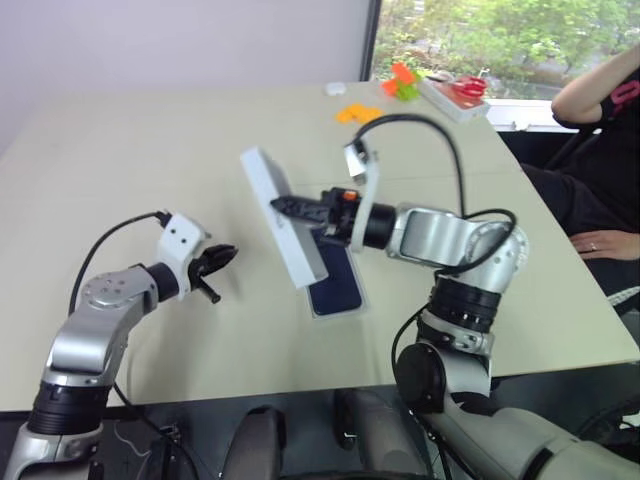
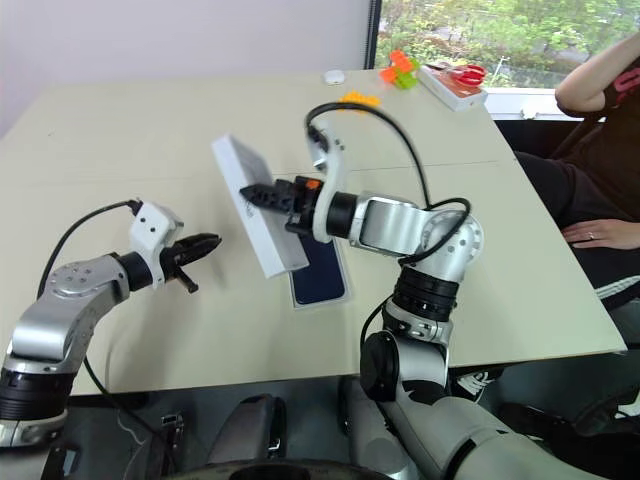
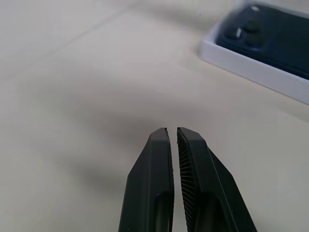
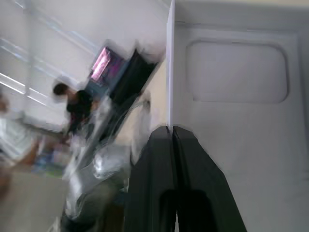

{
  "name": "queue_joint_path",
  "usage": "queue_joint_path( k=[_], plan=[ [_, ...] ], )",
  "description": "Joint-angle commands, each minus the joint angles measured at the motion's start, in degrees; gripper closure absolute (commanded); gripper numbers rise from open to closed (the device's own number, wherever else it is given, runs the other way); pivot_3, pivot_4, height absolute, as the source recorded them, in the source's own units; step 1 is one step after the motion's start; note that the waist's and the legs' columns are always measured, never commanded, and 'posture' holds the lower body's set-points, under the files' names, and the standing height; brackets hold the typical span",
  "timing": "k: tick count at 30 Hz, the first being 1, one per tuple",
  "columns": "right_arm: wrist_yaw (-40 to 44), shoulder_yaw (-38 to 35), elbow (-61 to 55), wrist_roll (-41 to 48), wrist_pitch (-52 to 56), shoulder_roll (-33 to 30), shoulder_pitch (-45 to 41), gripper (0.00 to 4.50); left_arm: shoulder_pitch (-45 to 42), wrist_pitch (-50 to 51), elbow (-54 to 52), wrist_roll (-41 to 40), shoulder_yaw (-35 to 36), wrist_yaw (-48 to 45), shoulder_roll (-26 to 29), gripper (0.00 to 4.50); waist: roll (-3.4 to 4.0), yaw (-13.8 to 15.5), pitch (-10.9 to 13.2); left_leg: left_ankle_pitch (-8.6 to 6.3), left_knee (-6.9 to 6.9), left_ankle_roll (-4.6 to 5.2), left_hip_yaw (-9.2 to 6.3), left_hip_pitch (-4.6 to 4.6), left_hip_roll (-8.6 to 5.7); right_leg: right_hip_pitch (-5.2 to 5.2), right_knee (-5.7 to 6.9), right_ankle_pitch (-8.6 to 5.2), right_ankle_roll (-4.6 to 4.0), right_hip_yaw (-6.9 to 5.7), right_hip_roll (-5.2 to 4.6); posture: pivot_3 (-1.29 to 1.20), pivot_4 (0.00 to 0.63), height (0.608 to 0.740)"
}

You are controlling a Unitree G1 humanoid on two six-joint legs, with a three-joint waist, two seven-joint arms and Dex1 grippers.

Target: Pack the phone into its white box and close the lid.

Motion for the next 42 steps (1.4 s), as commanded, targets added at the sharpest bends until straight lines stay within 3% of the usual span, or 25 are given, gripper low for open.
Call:
queue_joint_path(
  k=[1,3,7,11,17,20,25,29,34,39,42],
  plan=[
    [-15.8,5.3,4.3,17.3,-11.1,5.1,4.5,4.49,-0.4,-1.5,0.0,0.3,1.1,0.2,0.3,4.15,-0.01,-0.1,0.0,0.00,0.03,0.00,0.02,-0.05,-0.11,0.00,-0.01,0.00,0.01,0.01,-0.09,0.00,0.150,0.730],
    [-24.7,8.6,7.8,24.4,-18.5,6.0,6.7,4.49,-0.4,-1.3,0.1,0.5,1.3,0.6,0.3,4.15,-0.03,-0.3,0.0,0.00,0.05,0.00,0.10,-0.14,-0.19,-0.02,-0.16,0.06,0.11,0.07,-0.17,0.00,0.150,0.730],
    [-34.9,14.3,8.6,32.5,-28.2,5.7,11.8,4.49,0.2,-1.3,-0.5,0.2,1.8,0.8,0.5,4.15,-0.15,-0.2,-0.1,-0.01,0.02,0.01,0.10,-0.34,-0.20,-0.13,-0.31,0.08,0.20,0.10,-0.19,0.00,0.150,0.730],
    [-40.2,16.3,7.1,32.9,-33.8,6.6,15.8,4.49,0.8,-0.9,-1.4,0.3,1.3,1.1,0.5,4.15,0.00,-0.1,-0.1,-0.07,-0.07,0.12,0.05,-0.45,-0.19,-0.26,-0.27,0.02,0.27,0.09,-0.28,0.00,0.150,0.730],
    [-41.3,18.2,6.6,32.9,-37.0,3.1,17.0,4.49,-0.6,-0.5,-2.0,0.3,-0.8,1.0,-0.4,4.15,-0.04,-0.1,-0.2,-0.06,0.01,0.12,0.05,-0.12,-0.17,0.15,-0.31,-0.06,0.36,0.21,-0.16,0.00,0.150,0.730],
    [-38.5,19.2,4.7,32.9,-36.4,0.1,16.6,3.61,-1.8,0.0,-2.7,-0.1,-2.5,0.7,-1.3,4.15,-0.02,-0.1,-0.3,-0.05,0.01,0.12,0.04,0.11,-0.11,0.23,-0.28,-0.09,0.39,0.13,-0.04,0.00,0.150,0.730],
    [-32.5,18.7,1.3,32.9,-34.0,-9.1,12.8,1.20,-3.1,2.2,-5.4,-1.5,-5.1,0.3,-3.5,4.15,0.00,-0.2,-0.3,-0.05,0.02,0.12,0.10,-0.25,-0.12,-0.10,-0.27,0.04,0.26,0.17,-0.04,0.00,0.150,0.730],
    [-21.4,19.0,0.1,26.2,-29.9,-23.1,9.6,1.20,-3.5,4.4,-9.2,-2.7,-8.1,0.4,-5.6,4.15,0.00,0.0,-0.3,-0.06,0.03,0.12,0.14,-0.36,-0.23,-0.15,-0.33,0.02,0.30,0.17,-0.18,0.00,0.150,0.730],
    [-5.4,21.3,-1.7,12.5,-27.3,-35.1,8.2,1.20,-5.1,7.0,-11.0,-3.7,-10.4,2.0,-9.0,4.15,0.00,0.0,-0.3,-0.09,0.01,0.18,0.13,-0.35,-0.24,-0.11,-0.39,-0.02,0.37,0.19,-0.12,0.00,0.150,0.730],
    [10.9,26.5,-5.5,-3.8,-26.9,-44.5,8.3,1.20,-8.3,9.9,-11.5,-4.0,-13.7,4.4,-13.9,4.15,0.01,0.0,-0.3,-0.09,0.00,0.18,0.14,-0.36,-0.28,0.00,-0.32,-0.08,0.46,0.22,-0.02,0.00,0.150,0.730],
    [17.1,28.3,-6.8,-9.4,-27.3,-46.3,9.1,1.20,-8.6,9.9,-12.1,-3.7,-15.3,4.3,-14.9,4.15,0.01,-0.2,-0.3,-0.09,0.00,0.18,0.17,-0.31,-0.29,0.12,-0.31,-0.15,0.57,0.23,0.03,0.00,0.150,0.730]
  ],
)
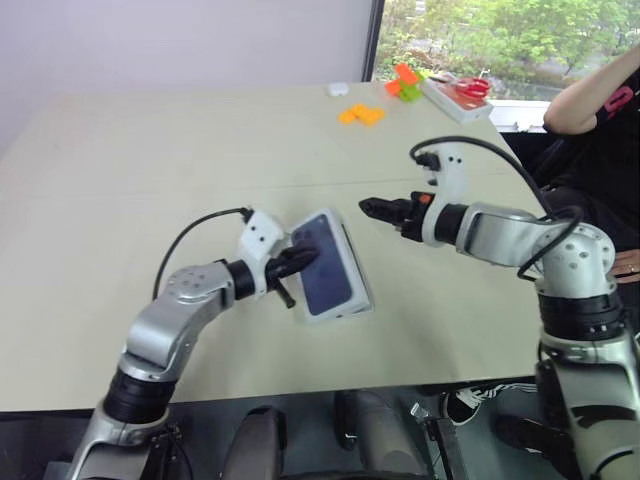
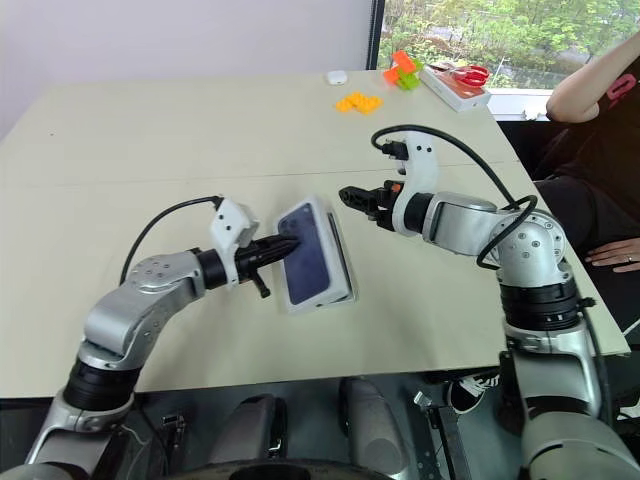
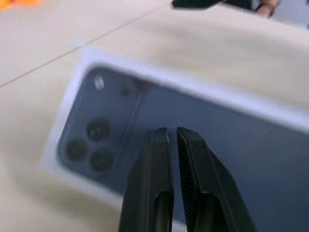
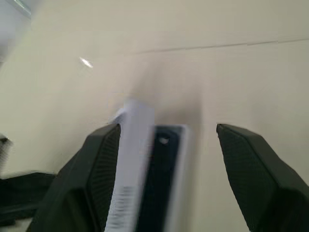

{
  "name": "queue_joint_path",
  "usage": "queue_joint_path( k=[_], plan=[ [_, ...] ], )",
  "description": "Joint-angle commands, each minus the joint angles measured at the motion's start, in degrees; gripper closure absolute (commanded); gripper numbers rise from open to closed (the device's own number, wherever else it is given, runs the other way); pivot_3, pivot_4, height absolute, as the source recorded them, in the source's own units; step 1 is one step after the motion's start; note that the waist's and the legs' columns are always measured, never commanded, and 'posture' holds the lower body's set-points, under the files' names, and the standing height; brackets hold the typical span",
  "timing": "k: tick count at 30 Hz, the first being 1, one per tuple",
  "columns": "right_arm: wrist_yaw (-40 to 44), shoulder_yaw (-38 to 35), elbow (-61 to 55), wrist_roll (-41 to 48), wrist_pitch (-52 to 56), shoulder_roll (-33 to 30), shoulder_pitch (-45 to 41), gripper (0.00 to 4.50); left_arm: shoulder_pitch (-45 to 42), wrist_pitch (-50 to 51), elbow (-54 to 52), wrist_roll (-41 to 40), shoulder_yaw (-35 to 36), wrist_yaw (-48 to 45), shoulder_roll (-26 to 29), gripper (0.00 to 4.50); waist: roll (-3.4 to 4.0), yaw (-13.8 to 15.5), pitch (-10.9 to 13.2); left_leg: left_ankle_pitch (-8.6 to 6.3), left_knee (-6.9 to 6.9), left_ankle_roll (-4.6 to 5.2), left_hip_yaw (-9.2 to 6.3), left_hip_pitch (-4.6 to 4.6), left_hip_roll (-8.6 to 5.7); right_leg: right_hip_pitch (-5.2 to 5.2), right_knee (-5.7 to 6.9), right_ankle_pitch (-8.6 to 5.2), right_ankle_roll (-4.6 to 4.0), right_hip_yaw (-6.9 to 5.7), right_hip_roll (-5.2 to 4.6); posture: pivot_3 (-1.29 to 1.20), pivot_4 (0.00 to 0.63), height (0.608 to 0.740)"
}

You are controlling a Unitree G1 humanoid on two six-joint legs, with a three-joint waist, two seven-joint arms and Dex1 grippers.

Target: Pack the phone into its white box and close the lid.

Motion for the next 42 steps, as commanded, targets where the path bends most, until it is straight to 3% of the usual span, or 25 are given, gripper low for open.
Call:
queue_joint_path(
  k=[1,6,10,13,17,18,30,42],
  plan=[
    [7.9,1.7,-3.6,-7.1,-0.6,-1.5,-0.1,1.20,-0.6,0.0,-2.4,-0.3,-0.8,0.2,-0.2,4.15,0.00,-0.1,0.0,0.00,0.00,0.00,0.03,0.01,0.01,0.00,0.01,0.00,0.00,0.03,0.03,0.00,0.150,0.730],
    [17.4,7.4,-7.8,-21.3,-4.6,-5.6,1.3,1.20,-1.4,3.1,-1.9,-5.5,8.8,3.1,-0.7,4.15,0.01,0.2,0.0,0.01,0.02,-0.01,-0.06,0.02,0.03,-0.03,0.08,0.01,-0.02,0.00,0.08,0.00,0.150,0.730],
    [25.0,14.4,-10.1,-34.7,-11.0,-10.1,3.5,1.20,-0.9,8.6,0.5,-8.3,19.2,6.7,2.6,4.15,0.01,0.0,0.0,0.01,0.04,-0.01,-0.02,0.07,0.00,-0.03,0.06,0.00,-0.01,-0.05,0.05,0.00,0.150,0.730],
    [29.9,15.6,-10.7,-39.6,-13.5,-10.9,4.7,2.09,1.9,10.3,0.0,-8.0,20.9,6.7,6.0,4.50,0.01,0.1,0.0,0.01,0.02,-0.01,-0.01,0.11,0.00,-0.08,0.05,0.00,-0.01,-0.05,0.05,0.00,0.150,0.730],
    [35.9,15.6,-12.3,-42.8,-14.7,-11.4,5.7,4.27,8.2,10.3,-3.4,-6.8,16.8,2.9,11.9,4.50,0.01,0.3,0.0,0.01,0.04,-0.03,-0.02,0.07,-0.03,-0.24,0.04,0.06,-0.10,-0.05,-0.07,0.00,0.150,0.730],
    [37.1,15.7,-12.8,-43.7,-15.0,-11.5,5.8,4.47,9.2,10.2,-4.1,-6.6,15.0,2.4,12.7,4.50,0.01,0.3,0.0,0.01,0.04,-0.03,-0.01,0.08,-0.02,-0.24,0.02,0.12,-0.21,-0.05,-0.12,0.00,0.150,0.730],
    [43.8,19.5,-15.4,-56.3,-14.8,-10.9,5.5,4.47,4.1,11.8,-4.1,-3.2,1.0,6.0,6.8,4.50,0.00,1.7,0.0,0.00,0.59,-0.02,-0.10,0.02,-0.12,-0.06,0.08,0.04,-0.19,-0.16,-0.10,0.00,0.150,0.730],
    [45.7,19.9,-14.0,-61.4,-13.8,-6.4,5.9,4.47,1.3,13.1,-3.2,-1.9,-2.3,8.6,2.0,4.50,0.00,1.7,0.0,-0.01,0.75,0.01,-0.11,0.02,-0.12,-0.01,0.15,0.13,-0.21,-0.15,-0.08,0.00,0.150,0.730]
  ],
)
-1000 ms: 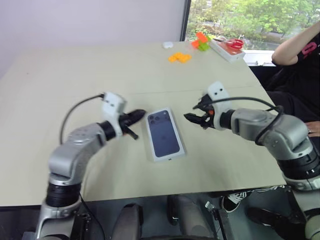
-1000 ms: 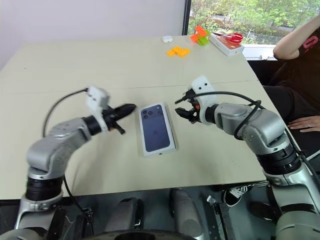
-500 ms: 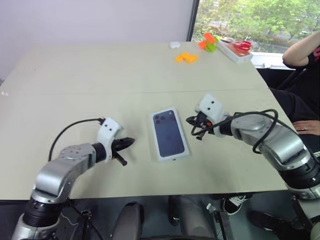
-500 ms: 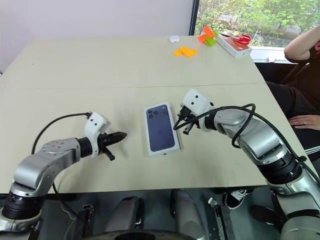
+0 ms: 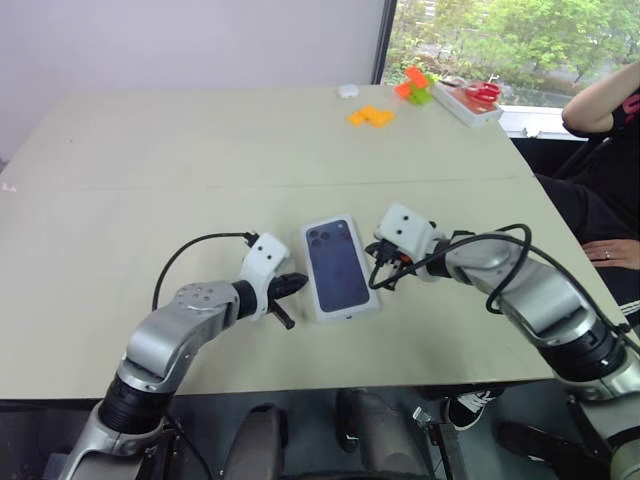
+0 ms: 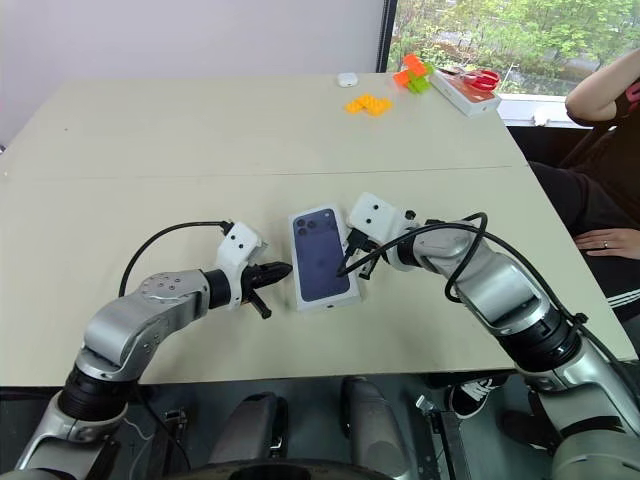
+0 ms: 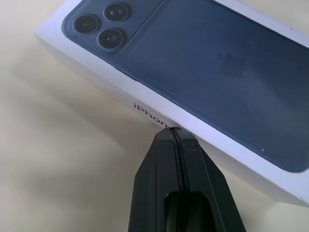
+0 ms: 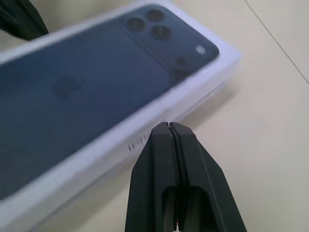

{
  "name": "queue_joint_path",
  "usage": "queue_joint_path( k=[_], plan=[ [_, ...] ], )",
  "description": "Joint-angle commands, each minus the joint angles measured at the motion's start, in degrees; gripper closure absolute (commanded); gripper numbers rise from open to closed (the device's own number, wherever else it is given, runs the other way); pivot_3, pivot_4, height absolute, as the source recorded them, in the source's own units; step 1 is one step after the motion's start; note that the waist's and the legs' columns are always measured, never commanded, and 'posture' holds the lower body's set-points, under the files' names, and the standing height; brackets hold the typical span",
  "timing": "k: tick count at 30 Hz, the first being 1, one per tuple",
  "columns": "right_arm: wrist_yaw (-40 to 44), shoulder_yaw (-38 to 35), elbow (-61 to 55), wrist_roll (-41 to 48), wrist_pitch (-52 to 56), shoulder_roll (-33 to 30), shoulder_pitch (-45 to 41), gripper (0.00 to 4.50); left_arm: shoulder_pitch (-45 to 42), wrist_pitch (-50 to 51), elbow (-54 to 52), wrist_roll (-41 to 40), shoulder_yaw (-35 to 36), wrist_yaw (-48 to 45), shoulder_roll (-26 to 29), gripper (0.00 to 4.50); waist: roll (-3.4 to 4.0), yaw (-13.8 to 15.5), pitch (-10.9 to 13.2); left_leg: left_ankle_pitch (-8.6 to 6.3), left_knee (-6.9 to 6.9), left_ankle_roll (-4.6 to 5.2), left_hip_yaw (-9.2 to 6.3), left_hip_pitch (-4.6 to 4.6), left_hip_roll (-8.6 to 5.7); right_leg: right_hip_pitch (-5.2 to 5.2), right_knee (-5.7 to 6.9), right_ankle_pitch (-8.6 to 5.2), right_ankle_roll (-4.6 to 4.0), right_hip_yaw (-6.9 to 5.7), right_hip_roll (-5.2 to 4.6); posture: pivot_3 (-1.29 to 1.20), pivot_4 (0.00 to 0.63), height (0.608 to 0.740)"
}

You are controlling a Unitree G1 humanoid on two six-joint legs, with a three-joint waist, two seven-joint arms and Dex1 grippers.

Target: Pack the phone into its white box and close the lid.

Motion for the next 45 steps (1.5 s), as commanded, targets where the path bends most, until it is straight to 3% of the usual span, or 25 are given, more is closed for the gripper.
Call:
queue_joint_path(
  k=[1,22,38,42,45],
  plan=[
    [1.0,-1.1,-0.8,-1.3,-0.1,0.6,-0.2,4.47,-1.0,-0.3,-1.0,0.3,-0.3,0.5,-1.1,4.50,0.00,0.0,0.0,0.00,0.00,0.00,0.01,0.00,0.00,0.00,-0.01,0.00,0.00,0.00,0.00,0.00,0.150,0.730],
    [3.0,-2.4,-0.8,-5.1,0.4,3.0,1.3,4.47,-1.1,0.0,-2.5,-2.0,2.9,0.2,-5.2,4.50,0.00,0.0,0.0,0.00,0.02,0.00,0.00,0.01,-0.01,0.03,0.01,0.06,-0.08,0.00,-0.02,0.00,0.150,0.730],
    [3.8,-4.9,-0.8,-5.4,-0.1,3.8,1.8,4.47,0.6,-0.2,-3.0,-2.8,5.4,-1.1,-3.4,4.50,0.00,-0.1,0.0,0.00,0.02,0.00,0.00,0.02,-0.02,0.02,0.04,0.08,-0.10,0.01,-0.01,0.00,0.150,0.730],
    [8.4,-10.5,-5.8,-0.1,-2.1,2.4,5.3,4.47,-4.0,0.6,-1.3,-9.7,14.6,0.3,-7.3,4.50,0.00,0.2,0.0,0.00,0.04,0.00,-0.02,0.00,-0.01,0.02,0.04,0.08,-0.09,-0.02,-0.02,0.00,0.150,0.730],
    [12.1,-10.8,-8.4,1.2,-3.6,-0.7,9.6,4.47,-9.8,-1.0,3.1,-6.8,12.8,3.0,-9.2,4.50,-0.01,0.6,0.0,0.00,0.09,0.00,-0.10,0.00,-0.07,0.12,0.01,0.08,-0.04,-0.09,-0.06,0.00,0.150,0.730]
  ],
)
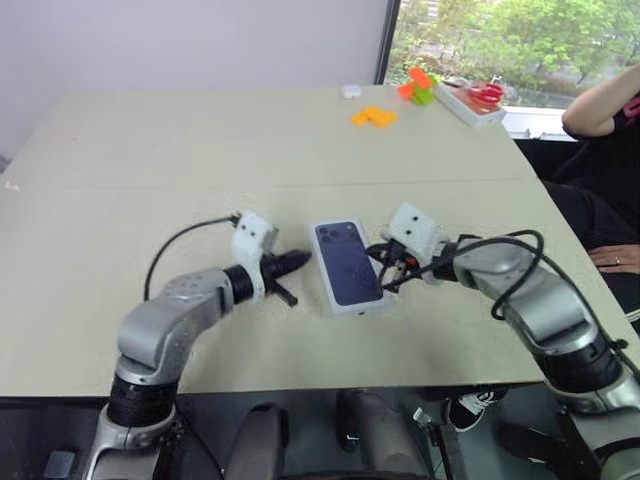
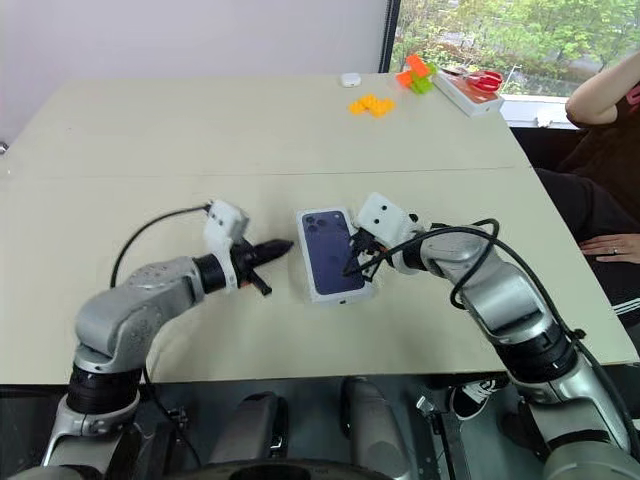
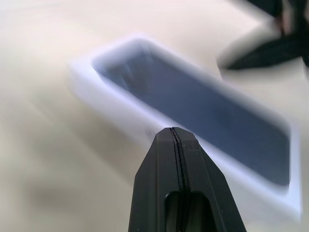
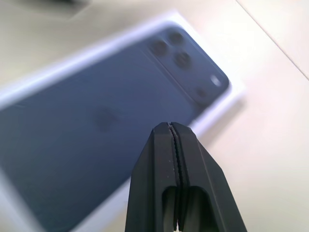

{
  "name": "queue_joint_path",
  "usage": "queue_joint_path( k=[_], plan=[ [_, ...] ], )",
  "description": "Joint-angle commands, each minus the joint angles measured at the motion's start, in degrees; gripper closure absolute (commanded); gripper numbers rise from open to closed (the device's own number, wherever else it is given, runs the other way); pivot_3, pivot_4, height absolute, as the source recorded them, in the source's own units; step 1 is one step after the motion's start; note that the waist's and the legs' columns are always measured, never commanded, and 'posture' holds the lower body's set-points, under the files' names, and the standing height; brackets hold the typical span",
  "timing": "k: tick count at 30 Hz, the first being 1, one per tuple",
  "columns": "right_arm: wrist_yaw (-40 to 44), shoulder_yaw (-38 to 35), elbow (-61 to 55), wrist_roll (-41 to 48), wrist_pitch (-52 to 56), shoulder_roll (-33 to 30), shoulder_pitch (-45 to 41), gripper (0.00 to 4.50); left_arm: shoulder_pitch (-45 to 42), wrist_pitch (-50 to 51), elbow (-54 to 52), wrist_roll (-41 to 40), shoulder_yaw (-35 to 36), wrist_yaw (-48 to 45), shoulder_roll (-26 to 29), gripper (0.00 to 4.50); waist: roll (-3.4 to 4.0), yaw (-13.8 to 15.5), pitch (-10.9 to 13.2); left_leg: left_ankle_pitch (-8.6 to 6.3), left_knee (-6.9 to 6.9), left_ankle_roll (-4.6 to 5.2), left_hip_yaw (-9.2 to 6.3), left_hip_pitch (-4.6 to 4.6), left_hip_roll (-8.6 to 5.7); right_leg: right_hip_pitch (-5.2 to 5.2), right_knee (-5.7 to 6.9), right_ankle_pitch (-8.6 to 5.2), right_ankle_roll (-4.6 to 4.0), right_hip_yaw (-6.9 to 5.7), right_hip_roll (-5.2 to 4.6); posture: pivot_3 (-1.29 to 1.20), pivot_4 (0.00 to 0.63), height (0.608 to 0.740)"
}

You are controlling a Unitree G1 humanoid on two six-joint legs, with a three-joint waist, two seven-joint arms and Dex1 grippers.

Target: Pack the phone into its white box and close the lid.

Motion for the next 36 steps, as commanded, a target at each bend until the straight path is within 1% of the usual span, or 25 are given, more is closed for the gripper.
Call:
queue_joint_path(
  k=[1,2,6,12,14,21,25,27,28,30,33,36],
  plan=[
    [4.1,-1.2,-4.5,1.7,-2.4,-3.6,4.1,4.47,-6.5,-2.9,4.9,3.4,-2.1,3.6,-2.1,4.50,-0.01,0.3,0.0,0.00,0.00,0.00,-0.04,0.04,-0.05,0.10,-0.05,-0.01,0.02,-0.03,-0.03,0.00,0.150,0.730],
    [4.4,-0.9,-4.9,1.6,-2.8,-4.2,5.0,4.47,-7.9,-3.5,6.6,4.7,-2.9,4.4,-2.4,4.50,-0.02,0.2,0.0,0.00,0.00,0.00,-0.03,0.05,-0.06,0.14,-0.09,-0.01,0.03,-0.03,-0.03,0.00,0.150,0.730],
    [4.1,0.1,-5.1,0.8,-1.4,-5.6,7.5,4.47,-12.0,-4.1,14.3,11.2,-11.2,4.3,-1.2,4.50,-0.01,-0.6,0.0,-0.02,0.00,0.03,0.10,0.06,-0.09,0.10,-0.08,0.03,0.07,0.11,-0.03,0.00,0.150,0.730],
    [3.8,1.7,-5.3,-0.1,-0.1,-6.2,8.7,4.47,-12.6,-0.7,17.9,12.8,-15.8,2.1,-0.6,4.50,0.00,-0.4,0.0,-0.03,-0.01,0.05,0.05,0.08,-0.02,0.00,0.05,0.03,0.09,0.10,0.08,0.00,0.150,0.730],
    [3.3,2.3,-5.0,-0.7,0.3,-5.8,8.9,4.47,-12.5,1.2,19.0,13.4,-16.9,2.1,-0.4,4.50,-0.01,-0.4,-0.1,-0.03,-0.01,0.05,0.06,0.10,-0.02,0.04,0.05,0.03,0.09,0.10,0.07,0.00,0.150,0.730],
    [2.7,1.9,-5.8,-0.2,1.6,-5.4,8.7,4.47,-11.3,0.6,19.9,14.9,-16.3,1.9,-0.2,4.50,0.00,-0.4,-0.2,-0.03,-0.01,0.05,0.08,0.22,-0.03,0.21,0.03,-0.01,0.15,0.12,0.06,0.00,0.150,0.730],
    [0.6,-1.3,-5.3,0.2,-0.6,-3.2,8.2,4.47,-8.9,-3.9,16.8,12.4,-9.9,1.7,-0.9,4.50,0.00,-0.5,-0.2,-0.03,-0.01,0.05,0.09,0.25,-0.02,0.20,0.04,-0.01,0.14,0.13,0.05,0.00,0.150,0.730],
    [-2.6,-5.8,-3.2,0.7,-1.0,-0.5,6.7,4.47,-6.6,-7.3,13.1,11.2,-3.3,2.2,0.6,4.50,0.00,-0.6,-0.1,-0.03,-0.01,0.05,0.11,0.20,0.01,0.10,0.08,0.02,0.09,0.14,0.06,0.00,0.150,0.730],
    [-4.0,-8.2,-2.1,1.1,-1.4,0.8,6.3,4.47,-5.4,-7.9,11.7,10.8,-0.7,2.4,1.8,4.50,-0.01,-0.8,-0.1,-0.03,-0.01,0.05,0.12,0.17,0.03,0.03,0.09,0.03,0.08,0.15,0.08,0.00,0.150,0.730],
    [-6.6,-12.2,0.5,1.0,-3.4,3.0,5.6,4.47,-1.4,-9.4,9.8,10.2,4.8,0.5,6.5,4.50,-0.02,-0.8,-0.1,-0.03,0.00,0.04,0.15,0.07,0.05,-0.12,0.20,0.05,0.07,0.19,0.08,0.00,0.150,0.730],
    [-7.9,-15.8,3.7,1.7,-4.7,4.6,5.2,4.47,5.2,-13.0,10.0,10.7,9.9,-2.7,13.2,4.50,0.02,-0.5,-0.1,-0.03,-0.04,0.05,0.13,0.09,0.09,-0.14,0.21,0.04,0.05,0.16,0.11,0.00,0.150,0.730],
    [-9.1,-18.1,6.6,1.9,-5.8,5.6,4.8,4.47,10.2,-16.0,11.3,10.2,14.7,-4.8,17.3,4.50,0.03,-0.2,-0.1,-0.03,-0.04,0.05,0.15,0.08,0.07,-0.10,0.15,0.03,0.04,0.14,0.05,0.00,0.150,0.730]
  ],
)
